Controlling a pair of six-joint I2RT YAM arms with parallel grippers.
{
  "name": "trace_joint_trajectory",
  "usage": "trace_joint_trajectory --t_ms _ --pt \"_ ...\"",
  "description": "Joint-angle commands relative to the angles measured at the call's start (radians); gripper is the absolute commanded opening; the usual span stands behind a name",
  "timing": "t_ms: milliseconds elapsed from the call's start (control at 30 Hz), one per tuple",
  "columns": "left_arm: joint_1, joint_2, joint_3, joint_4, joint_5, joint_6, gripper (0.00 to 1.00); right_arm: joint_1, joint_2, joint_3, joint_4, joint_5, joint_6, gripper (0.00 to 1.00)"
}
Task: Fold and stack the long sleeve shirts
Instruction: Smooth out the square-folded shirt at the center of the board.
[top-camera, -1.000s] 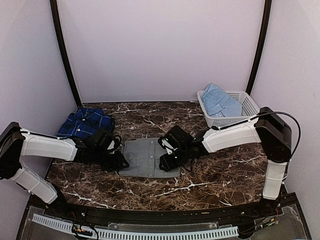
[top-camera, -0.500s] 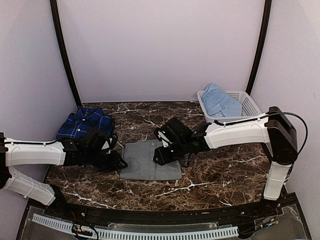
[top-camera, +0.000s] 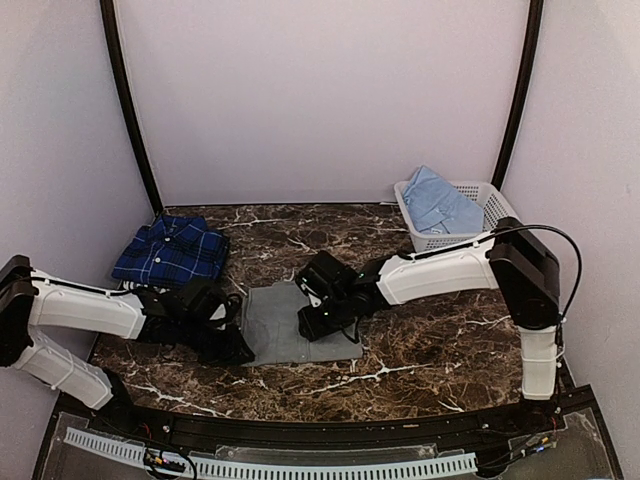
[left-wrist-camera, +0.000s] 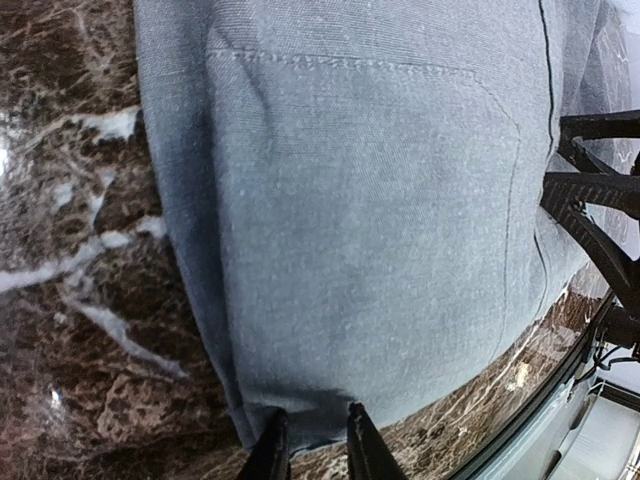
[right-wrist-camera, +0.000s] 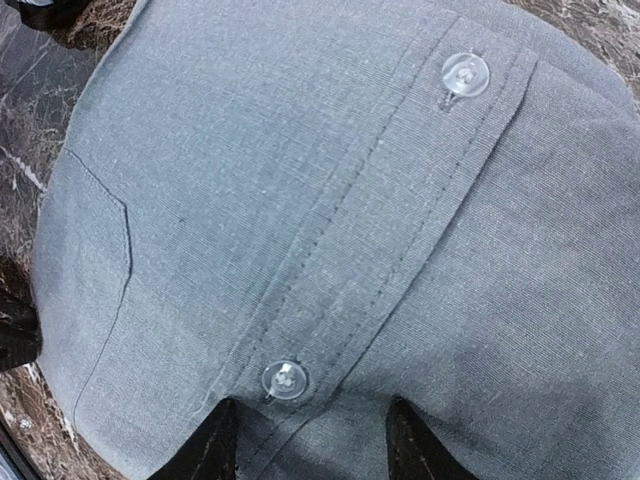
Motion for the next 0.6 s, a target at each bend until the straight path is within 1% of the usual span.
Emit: trace_joint_trajectory --t_ms 0,100,200,300,433,567 --pt "-0.005 -0.082 0.031 -0.165 -0.058 -0.003 0.2 0.012 0.028 0.036 -0.038 0.037 -0.015 0.49" --pt "-0.001 -0.136 0.086 -0.221 -0.121 -0.004 0.22 0.012 0.012 0.03 -0.042 0.028 -0.015 0.5" --pt "0.033 -0.135 0.132 -0.268 -0.163 0.022 0.26 0.013 -0.034 0.015 -0.024 0.02 -0.01 0.54" --pt "0.075 -0.097 0.151 -0.255 -0.151 0.051 0.29 0.011 -0.087 0.006 -0.012 0.021 -0.006 0.55" --pt "0.14 -0.035 0.177 -0.213 -0.121 0.09 0.35 -0.013 -0.168 -0.049 0.03 0.012 0.008 0.54" --pt "0.176 0.039 0.203 -0.187 -0.094 0.131 0.38 -0.053 -0.206 -0.119 0.055 -0.002 0.018 0.49"
